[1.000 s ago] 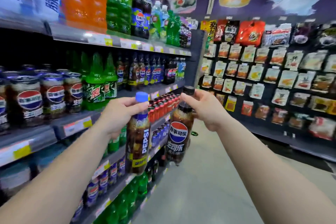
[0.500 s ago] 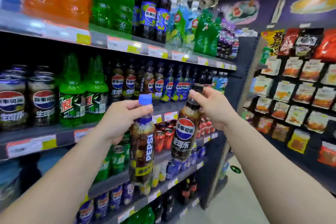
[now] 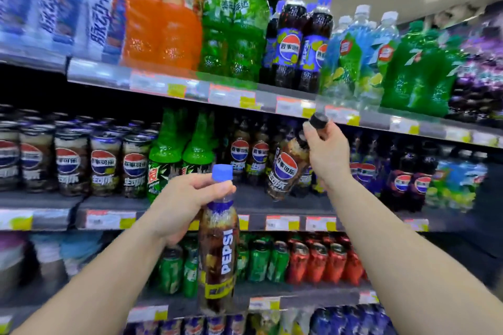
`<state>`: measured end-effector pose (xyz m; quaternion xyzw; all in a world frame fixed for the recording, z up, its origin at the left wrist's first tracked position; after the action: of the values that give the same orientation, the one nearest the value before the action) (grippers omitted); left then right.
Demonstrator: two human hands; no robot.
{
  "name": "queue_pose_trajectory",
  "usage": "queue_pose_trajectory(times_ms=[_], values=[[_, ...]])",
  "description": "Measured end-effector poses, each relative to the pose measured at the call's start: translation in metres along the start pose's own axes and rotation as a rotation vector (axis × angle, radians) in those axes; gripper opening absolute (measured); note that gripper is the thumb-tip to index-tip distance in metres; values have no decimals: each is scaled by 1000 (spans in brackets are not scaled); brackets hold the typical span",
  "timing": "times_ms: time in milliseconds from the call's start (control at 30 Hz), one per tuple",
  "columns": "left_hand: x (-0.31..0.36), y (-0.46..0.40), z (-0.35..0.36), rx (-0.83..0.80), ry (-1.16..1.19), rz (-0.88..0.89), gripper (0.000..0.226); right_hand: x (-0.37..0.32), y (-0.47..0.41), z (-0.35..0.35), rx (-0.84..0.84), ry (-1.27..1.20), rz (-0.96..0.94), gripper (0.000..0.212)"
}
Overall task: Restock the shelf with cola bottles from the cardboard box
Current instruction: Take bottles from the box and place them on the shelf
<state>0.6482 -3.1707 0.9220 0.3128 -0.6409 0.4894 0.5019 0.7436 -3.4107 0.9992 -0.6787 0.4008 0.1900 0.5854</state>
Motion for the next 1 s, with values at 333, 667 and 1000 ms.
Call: queue_pose_trajectory(times_ms=[333, 667, 1000], values=[[-1, -21, -22, 97, -69, -30, 42, 54, -56, 50, -21, 31, 158, 36], [-4, -47, -19, 187, -100, -15, 42, 80, -101, 63, -300, 69, 250, 48], [-9, -74, -3, 201, -103, 21, 30, 130, -12, 64, -361, 285, 319, 78]])
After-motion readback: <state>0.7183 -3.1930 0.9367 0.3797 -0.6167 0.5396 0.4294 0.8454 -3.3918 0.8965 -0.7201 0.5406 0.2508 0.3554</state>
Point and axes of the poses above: each hand's wrist, its own y-axis away from the middle knuckle, its own z-axis out of the palm, x = y × z, the point moved 1 cm from there along -y, towards the middle knuckle, and after that the axes turned 14 degrees about -x, right-handed, at the moved point
